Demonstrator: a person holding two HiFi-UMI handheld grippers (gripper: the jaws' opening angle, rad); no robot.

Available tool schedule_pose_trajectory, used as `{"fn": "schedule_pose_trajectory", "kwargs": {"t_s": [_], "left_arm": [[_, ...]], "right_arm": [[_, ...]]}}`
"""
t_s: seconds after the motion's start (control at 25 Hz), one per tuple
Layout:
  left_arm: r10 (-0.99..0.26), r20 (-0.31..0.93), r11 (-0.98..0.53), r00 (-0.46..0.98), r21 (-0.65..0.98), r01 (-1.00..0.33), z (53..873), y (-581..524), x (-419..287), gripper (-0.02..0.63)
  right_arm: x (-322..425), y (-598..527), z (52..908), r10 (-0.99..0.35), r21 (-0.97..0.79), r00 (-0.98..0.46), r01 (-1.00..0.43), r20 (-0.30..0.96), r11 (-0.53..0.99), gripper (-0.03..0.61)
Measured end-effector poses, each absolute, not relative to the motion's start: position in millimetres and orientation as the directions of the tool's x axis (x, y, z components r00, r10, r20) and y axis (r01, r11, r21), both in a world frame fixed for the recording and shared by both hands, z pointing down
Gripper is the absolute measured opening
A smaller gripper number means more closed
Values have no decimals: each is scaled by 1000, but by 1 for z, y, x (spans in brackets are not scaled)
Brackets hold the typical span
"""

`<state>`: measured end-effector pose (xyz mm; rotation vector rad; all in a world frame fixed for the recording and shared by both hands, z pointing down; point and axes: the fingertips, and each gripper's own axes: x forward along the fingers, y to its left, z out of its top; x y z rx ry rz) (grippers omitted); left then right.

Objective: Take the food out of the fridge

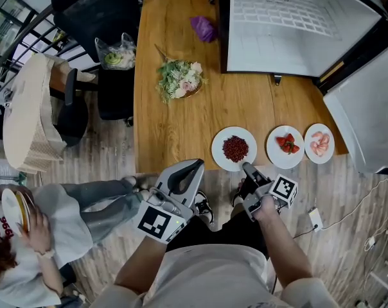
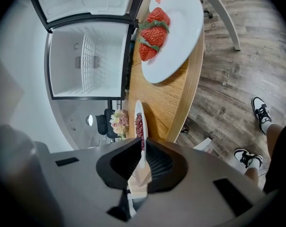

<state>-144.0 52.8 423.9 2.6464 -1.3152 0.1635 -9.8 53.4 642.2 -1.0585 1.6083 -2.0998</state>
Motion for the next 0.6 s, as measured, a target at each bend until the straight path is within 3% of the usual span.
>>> {"fn": "schedule_pose_trajectory", "kwargs": {"t_s": [0.36, 0.6], "left_arm": [[-768, 192, -601, 612, 116, -791, 427, 52, -146, 6], [-763, 185, -610, 619, 111, -785, 428, 53, -145, 6]], "right_arm": [[-14, 65, 653, -584, -899, -692, -240, 423, -366, 29], [-14, 68, 658, -585, -903, -697, -235, 415, -360, 64]]}}
